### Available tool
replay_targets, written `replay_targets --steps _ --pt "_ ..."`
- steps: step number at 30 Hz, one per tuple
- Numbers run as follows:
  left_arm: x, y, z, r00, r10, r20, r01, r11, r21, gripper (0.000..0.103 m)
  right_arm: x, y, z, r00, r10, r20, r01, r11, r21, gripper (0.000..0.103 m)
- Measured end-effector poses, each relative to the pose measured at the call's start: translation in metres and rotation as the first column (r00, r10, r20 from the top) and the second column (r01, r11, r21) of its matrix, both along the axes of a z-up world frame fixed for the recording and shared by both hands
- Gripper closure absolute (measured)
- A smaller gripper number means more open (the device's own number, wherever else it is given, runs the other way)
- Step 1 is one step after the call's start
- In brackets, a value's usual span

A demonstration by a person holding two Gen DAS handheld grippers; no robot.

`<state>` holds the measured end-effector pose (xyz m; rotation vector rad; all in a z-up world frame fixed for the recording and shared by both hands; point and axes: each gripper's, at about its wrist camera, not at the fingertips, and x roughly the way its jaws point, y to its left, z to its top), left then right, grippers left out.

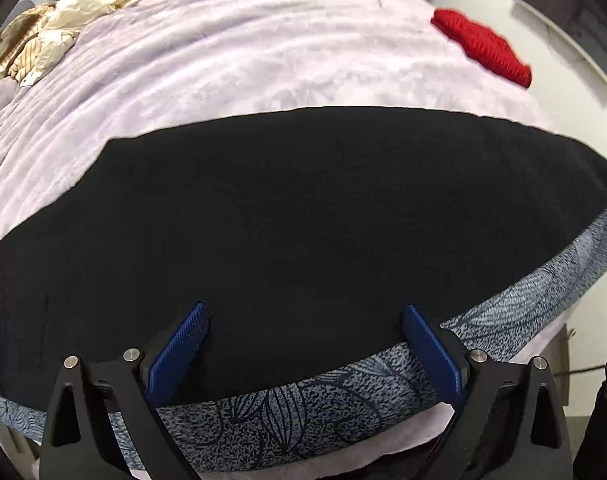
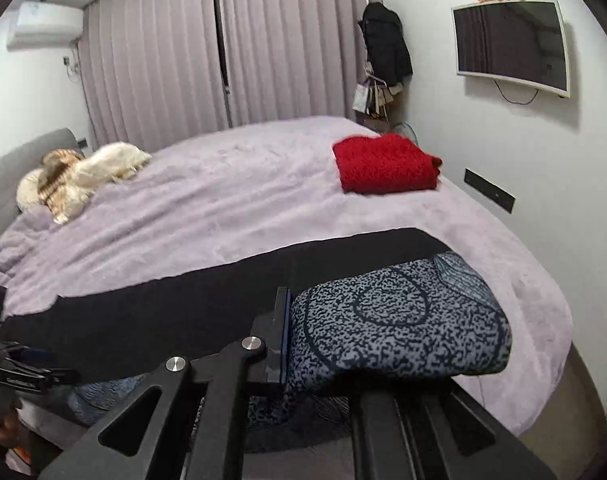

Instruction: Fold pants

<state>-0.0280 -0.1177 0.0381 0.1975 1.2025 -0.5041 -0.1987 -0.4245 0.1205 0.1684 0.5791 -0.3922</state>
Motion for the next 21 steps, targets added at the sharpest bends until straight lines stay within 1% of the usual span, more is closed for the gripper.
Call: replay_targets --steps 2,3,4,5,6,7,8,9,10,11,12,13,14,15,16,17,18,19,20,21 --pt "-0.002 -0.003 -0.004 1.0 -0.01 0.014 0.009 1.0 0.021 0.005 0.017 -0.015 -0.036 0.994 -0.03 -0.109 0.034 0.999 0.037 0.094" --pt "-0.003 -0.004 -0.003 1.0 -0.015 0.023 0.014 1.0 0.024 0.005 0.025 -0.021 -0.058 0.984 -0.042 -0.171 0.05 0.998 0.046 0.094" --pt "-0.004 -0.003 0.0 1.0 -0.015 0.026 0.015 1.0 0.026 0.005 0.03 -0.025 -0.074 0.975 -0.056 -0.216 0.068 0.997 0.047 0.089" --pt "-0.005 -0.001 0.002 1.0 -0.01 0.025 0.009 1.0 0.026 0.005 0.032 -0.029 -0.086 0.969 -0.069 -0.239 0.082 0.996 0.043 0.08" --pt "-0.006 0.002 0.007 1.0 0.0 0.031 0.0 1.0 0.022 0.005 0.03 -0.031 -0.089 0.966 -0.086 -0.243 0.096 0.995 0.03 0.064" --pt "-0.01 0.004 0.013 0.999 0.009 0.043 -0.009 1.0 0.013 0.005 0.027 -0.034 -0.088 0.963 -0.115 -0.243 0.122 0.992 0.015 0.043" --pt "-0.012 0.008 0.02 0.998 0.012 0.06 -0.012 1.0 0.001 0.005 0.021 -0.038 -0.083 0.959 -0.158 -0.237 0.161 0.987 -0.003 0.033" --pt "-0.015 0.011 0.025 0.997 0.014 0.075 -0.013 1.0 -0.01 0.005 0.015 -0.043 -0.077 0.952 -0.207 -0.226 0.205 0.978 -0.031 0.019" --pt "-0.017 0.012 0.028 0.996 0.016 0.083 -0.015 1.0 -0.017 0.005 0.005 -0.047 -0.067 0.937 -0.285 -0.202 0.275 0.959 -0.075 0.019" --pt "-0.02 0.011 0.029 0.997 0.017 0.082 -0.015 1.0 -0.019 0.005 -0.003 -0.047 -0.058 0.923 -0.336 -0.187 0.323 0.941 -0.1 0.019" --pt "-0.023 0.008 0.029 0.997 0.01 0.075 -0.008 1.0 -0.016 0.005 -0.012 -0.045 -0.046 0.919 -0.364 -0.152 0.349 0.93 -0.115 0.019" --pt "-0.027 0.003 0.027 0.998 -0.01 0.068 0.011 1.0 -0.013 0.005 -0.018 -0.034 -0.034 0.942 -0.316 -0.113 0.305 0.947 -0.101 0.019" --pt "-0.03 -0.004 0.026 0.997 -0.034 0.067 0.035 0.999 -0.006 0.005 -0.017 -0.019 -0.024 0.969 -0.225 -0.097 0.217 0.972 -0.086 0.019" --pt "-0.035 -0.013 0.024 0.995 -0.062 0.073 0.062 0.998 0.007 0.005 -0.01 0.002 -0.02 0.987 -0.124 -0.105 0.116 0.99 -0.079 0.017" --pt "-0.041 -0.021 0.021 0.993 -0.085 0.083 0.083 0.996 0.026 0.005 -0.001 0.022 -0.02 0.992 -0.016 -0.129 0.008 0.998 -0.063 0.016" --pt "-0.044 -0.027 0.018 0.991 -0.103 0.09 0.099 0.994 0.044 0.005 0.011 0.047 -0.024 0.98 0.117 -0.159 -0.122 0.992 -0.026 0.016" --pt "-0.044 -0.03 0.014 0.99 -0.11 0.09 0.106 0.993 0.054 0.005 0.024 0.074 -0.034 0.953 0.237 -0.19 -0.241 0.97 0.004 0.016" --pt "-0.043 -0.029 0.01 0.99 -0.108 0.085 0.103 0.992 0.067 0.005 0.036 0.098 -0.046 0.927 0.299 -0.226 -0.309 0.951 -0.007 0.016" --pt "-0.041 -0.028 0.006 0.992 -0.098 0.081 0.092 0.993 0.08 0.005 0.046 0.116 -0.059 0.906 0.324 -0.271 -0.348 0.936 -0.046 0.016" --pt "-0.039 -0.022 0.004 0.994 -0.081 0.08 0.074 0.994 0.085 0.005 0.054 0.127 -0.07 0.892 0.325 -0.314 -0.37 0.925 -0.092 0.016"
